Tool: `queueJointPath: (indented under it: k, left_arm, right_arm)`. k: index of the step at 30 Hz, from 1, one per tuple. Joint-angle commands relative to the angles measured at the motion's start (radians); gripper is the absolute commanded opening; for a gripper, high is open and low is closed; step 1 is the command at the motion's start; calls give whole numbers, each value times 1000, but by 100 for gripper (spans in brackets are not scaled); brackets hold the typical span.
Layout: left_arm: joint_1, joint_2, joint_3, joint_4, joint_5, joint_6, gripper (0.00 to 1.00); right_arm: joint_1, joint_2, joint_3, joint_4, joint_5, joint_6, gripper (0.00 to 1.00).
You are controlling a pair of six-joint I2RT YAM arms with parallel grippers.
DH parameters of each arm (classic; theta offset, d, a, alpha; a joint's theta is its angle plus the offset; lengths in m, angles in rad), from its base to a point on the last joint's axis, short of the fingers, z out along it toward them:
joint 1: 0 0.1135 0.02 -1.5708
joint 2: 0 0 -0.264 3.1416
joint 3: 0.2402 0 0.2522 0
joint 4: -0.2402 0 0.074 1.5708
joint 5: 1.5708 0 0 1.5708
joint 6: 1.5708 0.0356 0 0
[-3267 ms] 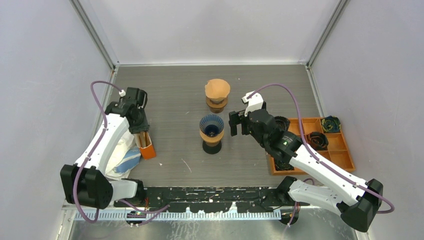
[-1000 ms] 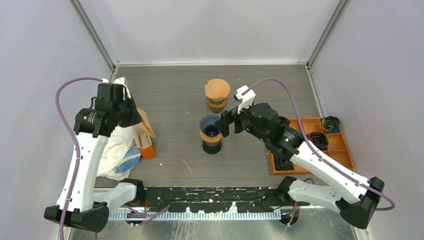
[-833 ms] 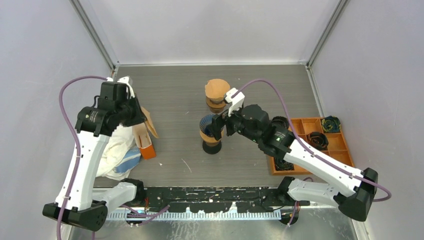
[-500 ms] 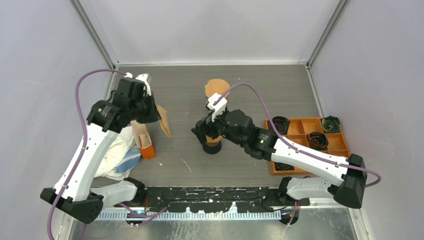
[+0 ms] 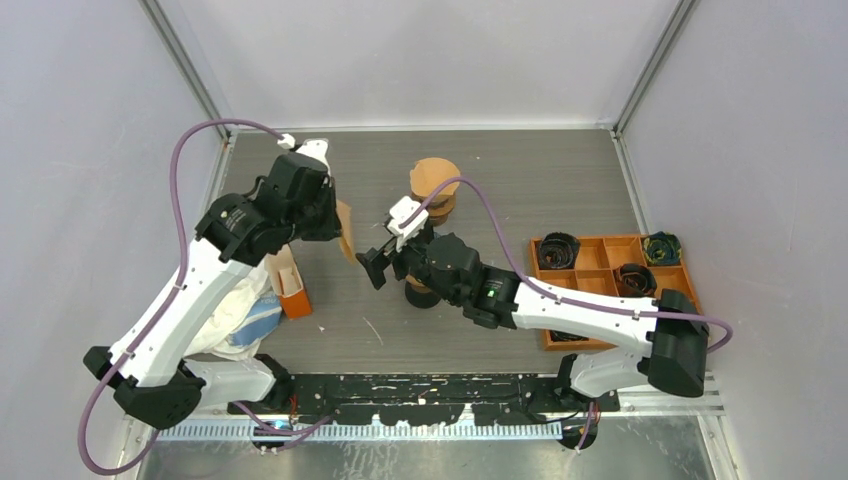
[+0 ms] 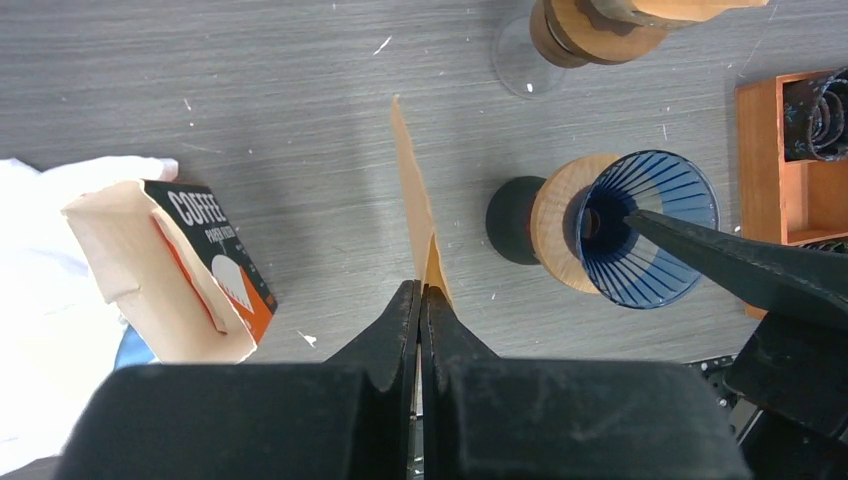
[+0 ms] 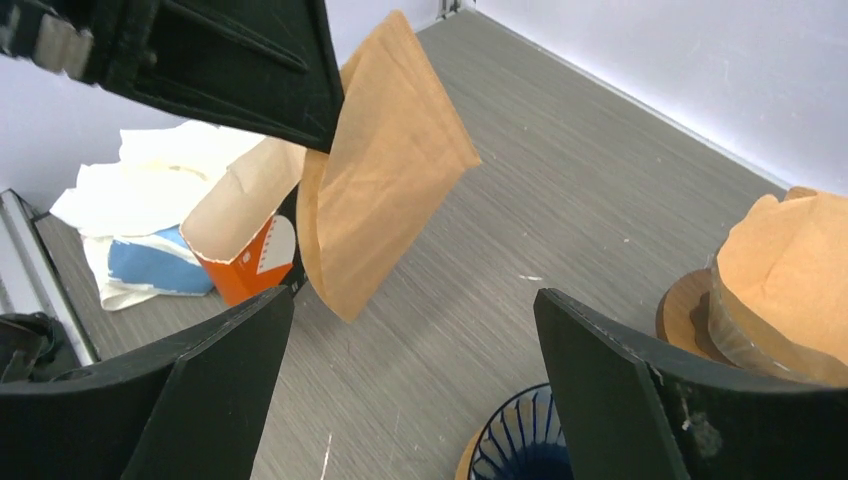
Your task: Place the coffee filter in the dripper
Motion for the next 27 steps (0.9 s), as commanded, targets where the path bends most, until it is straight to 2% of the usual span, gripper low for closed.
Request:
queueJointPath:
  k: [1,5,18,21,27]
  left_arm:
    - [-46,15,62,-4,-130,-17,0]
    - [-68,21,73,-4,-153,-20,0]
    - [-99,41,90,-12,-173,-27,0]
    - [-103,44,88,-12,-172,-28,0]
    - [-106,46,88,-7,-154,-25,0]
  right_arm:
    - [14,7,3,176,40,-45,97]
    - [17,39,-24,271,58,-73,97]
    - [20,139,-8,386,116,-91,93]
    - [20,158,-7,405,185,-107,90]
    - [20,184,-14,449,286,-139,76]
